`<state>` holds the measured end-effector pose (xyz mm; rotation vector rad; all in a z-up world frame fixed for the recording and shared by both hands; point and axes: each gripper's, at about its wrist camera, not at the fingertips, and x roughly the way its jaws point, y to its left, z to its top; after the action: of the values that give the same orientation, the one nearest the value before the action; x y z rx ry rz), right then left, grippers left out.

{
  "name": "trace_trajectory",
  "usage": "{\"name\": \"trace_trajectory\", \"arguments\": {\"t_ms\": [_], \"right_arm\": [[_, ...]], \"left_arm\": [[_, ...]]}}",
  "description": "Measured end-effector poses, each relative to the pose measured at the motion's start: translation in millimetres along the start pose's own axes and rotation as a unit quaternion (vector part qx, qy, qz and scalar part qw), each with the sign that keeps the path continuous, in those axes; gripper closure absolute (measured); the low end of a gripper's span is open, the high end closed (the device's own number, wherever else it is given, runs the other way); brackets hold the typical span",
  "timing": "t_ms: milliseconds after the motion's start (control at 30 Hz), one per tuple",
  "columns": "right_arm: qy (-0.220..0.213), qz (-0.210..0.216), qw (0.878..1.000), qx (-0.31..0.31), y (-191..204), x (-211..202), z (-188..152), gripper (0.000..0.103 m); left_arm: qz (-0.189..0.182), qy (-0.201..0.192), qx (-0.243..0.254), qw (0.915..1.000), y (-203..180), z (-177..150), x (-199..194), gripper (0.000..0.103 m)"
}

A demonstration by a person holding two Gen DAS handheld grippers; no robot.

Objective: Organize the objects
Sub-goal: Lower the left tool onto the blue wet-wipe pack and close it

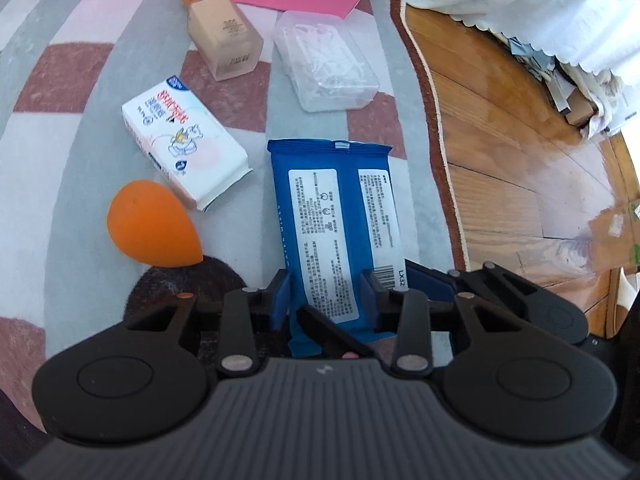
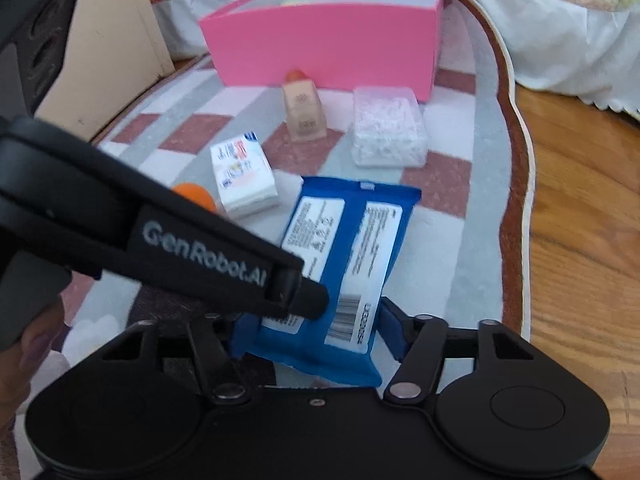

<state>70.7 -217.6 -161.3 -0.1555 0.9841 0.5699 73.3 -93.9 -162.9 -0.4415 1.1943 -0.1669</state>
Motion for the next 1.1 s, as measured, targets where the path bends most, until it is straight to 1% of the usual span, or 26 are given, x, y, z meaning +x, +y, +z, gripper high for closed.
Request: {"name": "trace_trajectory", "arguments": {"t_ms": [33, 67, 133, 200, 267, 300, 400, 433, 467, 533, 567, 667, 733, 800, 1000, 1100], "right_arm": [[0.005, -0.003, 1.0, 0.002, 0.3, 1.3, -1.2, 0.023], [0.005, -0.001, 1.0, 0.003, 0.0, 1.5, -2.5, 0.018], [0.008, 0.003, 1.0, -0.006, 1.9, 2.4, -4.2, 0.013], [0.014, -0.003, 1.0, -0.015, 6.4, 2.3, -5.1, 0.012], [0.015, -0.007, 1.0, -0.018, 9.0, 2.3, -6.3, 0.011], [0.015, -0.009, 1.0, -0.026, 10.5, 3.9, -5.0, 0.01], [0.017, -0.025, 0.998, -0.056, 15.4, 10.3, -0.2, 0.009], [0.015, -0.024, 0.998, -0.055, 15.1, 9.8, 0.2, 0.009], [0.012, -0.022, 0.998, -0.053, 14.8, 8.1, -0.8, 0.016], [0.004, -0.018, 0.997, -0.077, 19.8, 2.0, -4.7, 0.023], [0.006, -0.016, 0.997, -0.077, 19.6, -0.2, -4.6, 0.026], [0.009, -0.004, 0.999, -0.051, 9.8, -8.2, 0.9, 0.043], [0.002, 0.016, 0.999, -0.028, 2.9, -17.4, 3.6, 0.046], [-0.007, 0.03, 0.999, -0.014, -0.5, -27.6, 4.9, 0.046], [-0.037, 0.041, 0.998, -0.013, 0.1, -60.6, 15.9, 0.046], [-0.046, 0.049, 0.998, -0.003, 2.7, -74.5, 24.9, 0.046]], "left_arm": [[0.003, -0.001, -0.003, 1.0, 0.8, -0.1, 0.3, 0.065], [0.009, -0.005, -0.007, 0.9999, 2.2, 0.4, 0.3, 0.064], [0.014, -0.013, -0.009, 0.9998, 4.6, 2.4, -0.7, 0.064], [0.019, -0.022, -0.015, 0.9995, 6.7, 4.3, -1.3, 0.064], [0.014, -0.027, -0.009, 0.9995, 6.4, 6.4, 0.2, 0.067], [0.009, -0.028, -0.006, 0.9995, 5.6, 6.7, 0.5, 0.072], [-0.002, -0.026, -0.004, 0.9997, 4.1, 6.2, 1.6, 0.074], [-0.002, -0.027, -0.003, 0.9996, 3.9, 5.5, 1.4, 0.074], [-0.001, -0.028, -0.003, 0.9996, 3.4, 4.9, 1.5, 0.075], [0.004, -0.028, -0.003, 0.9996, 2.2, 3.0, 2.2, 0.075], [0.003, -0.027, -0.005, 0.9996, 1.5, 1.9, 1.9, 0.075], [-0.007, -0.026, -0.013, 0.9996, 1.4, -1.8, -2.9, 0.075], [-0.016, -0.03, -0.013, 0.9993, 0.4, -3.6, -9.3, 0.075], [-0.021, -0.041, -0.003, 0.9989, -4.1, -4.8, -19.6, 0.075], [-0.036, -0.078, 0.012, 0.9963, -15.3, -2.3, -52.6, 0.075], [-0.041, -0.09, 0.01, 0.9951, -18.1, 2.6, -69.9, 0.075]]}}
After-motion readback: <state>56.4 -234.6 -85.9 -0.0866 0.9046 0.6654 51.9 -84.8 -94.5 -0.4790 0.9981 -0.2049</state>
